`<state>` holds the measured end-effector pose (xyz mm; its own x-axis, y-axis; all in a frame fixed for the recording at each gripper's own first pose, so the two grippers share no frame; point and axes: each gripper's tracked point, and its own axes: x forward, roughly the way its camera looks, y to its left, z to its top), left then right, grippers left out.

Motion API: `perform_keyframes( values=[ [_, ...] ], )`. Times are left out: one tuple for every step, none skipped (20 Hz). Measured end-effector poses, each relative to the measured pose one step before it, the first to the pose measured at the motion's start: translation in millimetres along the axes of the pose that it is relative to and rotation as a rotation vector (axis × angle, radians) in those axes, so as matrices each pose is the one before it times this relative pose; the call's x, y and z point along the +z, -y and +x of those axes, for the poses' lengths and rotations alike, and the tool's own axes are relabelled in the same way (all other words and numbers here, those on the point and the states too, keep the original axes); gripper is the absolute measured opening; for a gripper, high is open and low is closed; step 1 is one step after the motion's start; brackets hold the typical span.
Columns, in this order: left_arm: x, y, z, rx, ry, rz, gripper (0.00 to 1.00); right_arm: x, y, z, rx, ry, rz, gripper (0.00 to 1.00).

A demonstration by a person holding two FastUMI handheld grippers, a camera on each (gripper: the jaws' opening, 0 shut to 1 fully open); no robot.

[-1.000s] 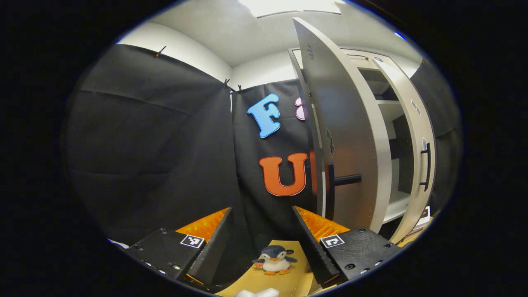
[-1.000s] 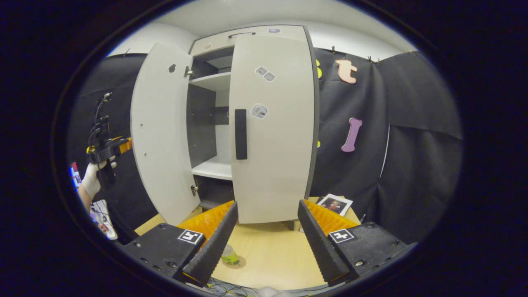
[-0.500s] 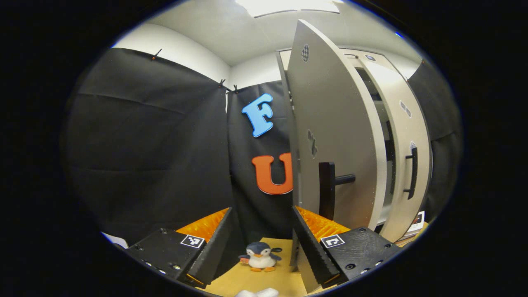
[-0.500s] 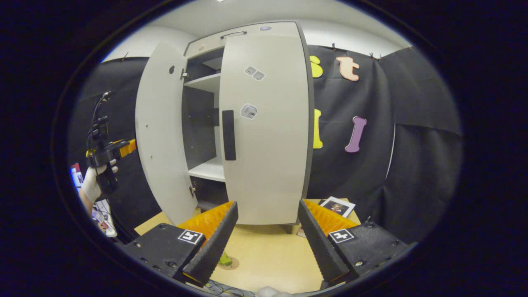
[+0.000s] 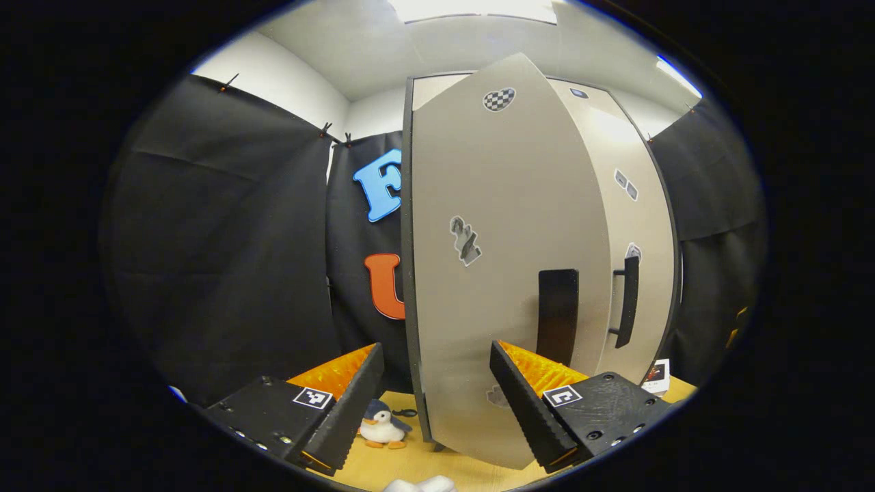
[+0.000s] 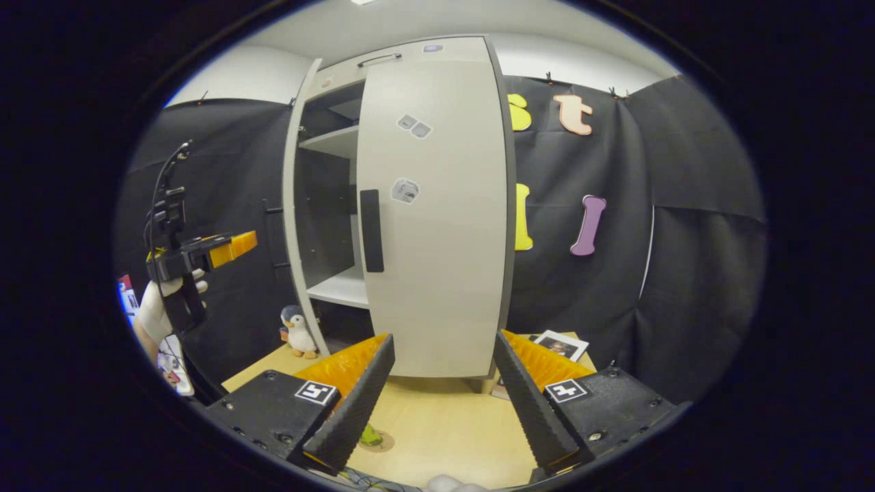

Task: Grasp the bottle in the cabinet with the left hand and place it on the coaster, then close the right door with the right hand and the left door with the left hand.

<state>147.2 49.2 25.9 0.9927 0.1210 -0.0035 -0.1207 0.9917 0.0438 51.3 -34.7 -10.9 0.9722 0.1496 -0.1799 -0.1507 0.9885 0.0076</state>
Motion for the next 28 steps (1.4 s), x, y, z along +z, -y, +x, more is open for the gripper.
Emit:
perform_keyframes(
  values=[
    [-0.23, 5.68, -3.72, -0.02171, -0.00426, -0.00761, 0.96, 3.36, -1.77, 1.45, -0.00302, 0.00734, 0.00645, 0.96],
    [-0.63, 4.46, -4.32, -0.01383, -0.00503, -0.00360, 0.96, 2.45, -3.27, 1.21, -0.00191, 0.00526, 0.00451, 0.96],
    [-0.31, 2.56, -3.97, -0.01151, -0.00261, 0.00358, 0.96, 2.17, -2.65, 1.70, -0.00437, 0.00466, 0.00051, 0.96],
    [-1.05, 3.56, -5.42, -0.00872, -0.00345, 0.00828, 0.96, 1.47, -1.34, 1.63, -0.00843, 0.00545, -0.00011, 0.96],
    [-0.28, 3.00, -5.16, -0.00575, -0.00209, 0.00987, 0.96, 1.20, -1.77, 0.45, -0.00776, 0.00477, 0.00026, 0.96],
    [-0.73, 2.29, -6.72, -0.00764, -0.00339, 0.00447, 0.96, -0.65, -3.08, 1.17, 0.00013, 0.00035, -0.00184, 0.96],
    [-1.32, 2.46, -6.35, -0.00708, -0.00363, 0.00110, 0.96, 0.61, -2.06, 0.38, -0.00234, 0.00066, -0.00014, 0.96],
    [-3.53, 1.18, -8.63, -0.00679, -0.00657, -0.00300, 0.96, 0.50, -1.13, -0.46, -0.00646, 0.00527, 0.00129, 0.96],
    [-4.12, 1.20, -7.91, -0.01081, -0.01173, -0.00743, 0.96, 0.57, -0.93, -0.74, -0.00852, 0.00536, 0.00118, 0.96],
    [-6.50, 0.46, -7.54, -0.00549, -0.01484, -0.00841, 0.96, -0.54, -1.18, -0.80, -0.00857, 0.00584, 0.00077, 0.96],
    [-6.46, -1.38, -7.69, 0.00051, -0.01508, -0.00523, 0.96, -0.27, -1.97, -0.23, -0.00702, 0.00357, -0.00131, 0.96],
    [-3.51, -2.03, -6.85, 0.00082, -0.00745, -0.00531, 0.96, -1.84, -0.32, 0.07, -0.01111, -0.00158, -0.00213, 0.96],
    [-4.02, -2.31, -6.34, 0.00246, -0.00508, -0.00253, 0.96, -1.16, -1.38, -0.90, -0.00587, 0.00177, 0.00389, 0.96],
    [-3.37, -4.89, -5.88, 0.00865, -0.00365, 0.00058, 0.96, -1.88, -2.44, -0.66, -0.00679, 0.00205, 0.00773, 0.96],
    [-2.83, -5.36, -5.58, 0.00723, -0.00243, -0.00128, 0.96, -0.39, -1.94, -0.91, -0.00943, 0.00163, 0.00770, 0.96],
    [-1.62, -2.57, -3.66, -0.00096, -0.00291, 0.00193, 0.96, -1.07, -2.54, -1.47, -0.00904, 0.00353, 0.00470, 0.96],
    [-1.61, -3.13, -3.41, 0.00145, -0.00181, 0.00254, 0.96, -0.07, -2.79, -1.45, -0.00711, 0.00184, 0.00111, 0.96],
    [-0.22, -2.42, -2.73, -0.00137, 0.00081, 0.00259, 0.96, -0.13, -1.24, -1.09, -0.01103, 0.00596, -0.00258, 0.96],
    [-0.39, -2.02, -2.76, -0.00003, 0.00071, 0.00051, 0.96, 1.89, -2.24, -2.14, -0.00926, 0.00891, -0.00352, 0.96],
    [-1.01, -0.89, -1.85, -0.00493, -0.00144, -0.00394, 0.96, 0.54, -3.73, -0.95, -0.00248, 0.00437, -0.00543, 0.96],
    [-0.64, -1.01, -2.00, -0.00528, -0.00196, -0.00644, 0.96, 0.11, -3.06, -1.32, -0.00110, 0.00158, -0.00395, 0.96],
    [-2.15, 0.97, -2.21, -0.00585, -0.00358, -0.00453, 0.96, -0.14, -2.56, -2.54, -0.00173, 0.00430, -0.00094, 0.96],
    [-1.70, 0.79, -1.60, -0.00522, -0.00533, -0.00018, 0.96, 0.91, -2.76, -2.41, 0.00115, 0.00430, -0.00110, 0.96],
    [-1.61, -0.29, -1.15, -0.00291, -0.00403, 0.00211, 0.96, 0.89, -2.32, -1.85, -0.00220, 0.00360, -0.00300, 0.96],
    [0.20, -0.63, -1.98, -0.00350, 0.00072, 0.00242, 0.96, 0.33, -1.99, -1.71, -0.00094, 0.00396, -0.00404, 0.96],
    [-0.08, 0.39, -0.40, -0.00289, 0.00063, 0.00127, 0.96, 0.78, -0.68, -0.73, -0.00346, 0.00313, -0.00334, 0.96],
    [0.29, 0.22, -1.18, -0.00334, 0.00067, 0.00029, 0.96, 1.23, -1.39, -1.12, -0.00034, 0.00377, -0.00175, 0.96],
    [0.39, -1.99, -1.39, -0.00034, 0.00244, 0.00005, 0.96, 0.85, -1.81, -1.43, -0.00110, 0.00494, 0.00080, 0.96]
  ],
)
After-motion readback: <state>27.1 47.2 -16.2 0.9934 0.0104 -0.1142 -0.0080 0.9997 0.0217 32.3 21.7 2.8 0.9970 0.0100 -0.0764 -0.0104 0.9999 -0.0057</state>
